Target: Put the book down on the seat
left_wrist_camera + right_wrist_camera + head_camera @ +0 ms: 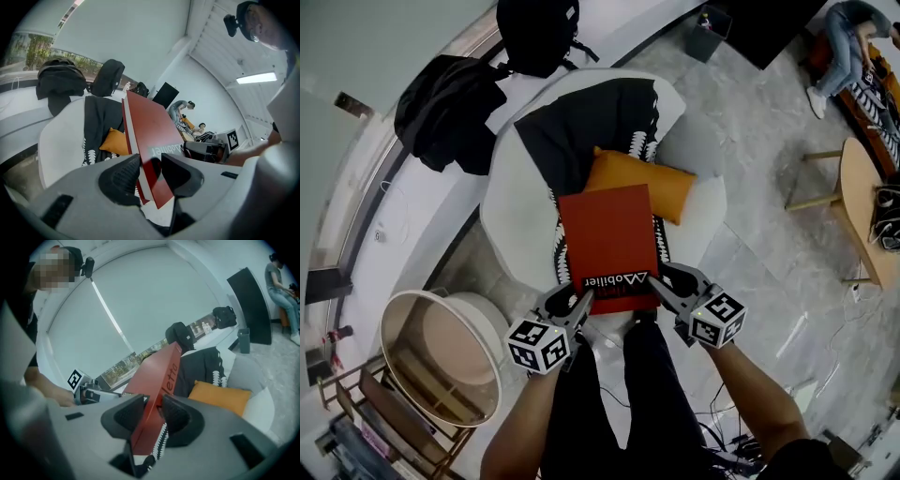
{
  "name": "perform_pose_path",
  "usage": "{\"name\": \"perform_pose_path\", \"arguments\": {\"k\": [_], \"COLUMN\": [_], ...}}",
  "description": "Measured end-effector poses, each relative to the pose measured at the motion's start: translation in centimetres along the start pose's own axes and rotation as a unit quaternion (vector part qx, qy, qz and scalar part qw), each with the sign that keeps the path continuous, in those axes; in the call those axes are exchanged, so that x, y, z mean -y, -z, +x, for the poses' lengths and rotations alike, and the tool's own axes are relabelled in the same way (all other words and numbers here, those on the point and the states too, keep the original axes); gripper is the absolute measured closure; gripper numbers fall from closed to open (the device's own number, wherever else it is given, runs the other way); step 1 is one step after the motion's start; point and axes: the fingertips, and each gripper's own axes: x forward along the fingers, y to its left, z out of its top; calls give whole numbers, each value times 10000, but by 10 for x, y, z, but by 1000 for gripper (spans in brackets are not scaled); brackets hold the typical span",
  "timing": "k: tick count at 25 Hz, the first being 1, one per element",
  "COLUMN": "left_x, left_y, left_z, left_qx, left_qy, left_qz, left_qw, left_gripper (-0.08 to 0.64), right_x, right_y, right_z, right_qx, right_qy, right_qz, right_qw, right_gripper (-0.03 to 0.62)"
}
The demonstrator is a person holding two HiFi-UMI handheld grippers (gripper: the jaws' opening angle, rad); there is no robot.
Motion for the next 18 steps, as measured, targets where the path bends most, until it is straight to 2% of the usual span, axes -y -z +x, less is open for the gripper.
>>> {"name": "perform_pose_path", "arguments": {"k": [8, 18], "left_x": [-38, -80], "left_y": [35, 85], "left_z": [34, 82], "left_qx": [-296, -561], "left_qy": [-251, -437], "left_qz": [-82, -389], "left_qw": [9992, 9967], "left_gripper": [403, 403], "right_x": [40, 89], "right_y": [49, 104], "right_z": [37, 72], "right_qx": [-323, -763], "right_qy": [-182, -267], "right_qz": [146, 200], "right_qw": [9992, 9965], "right_gripper": [456, 456]}}
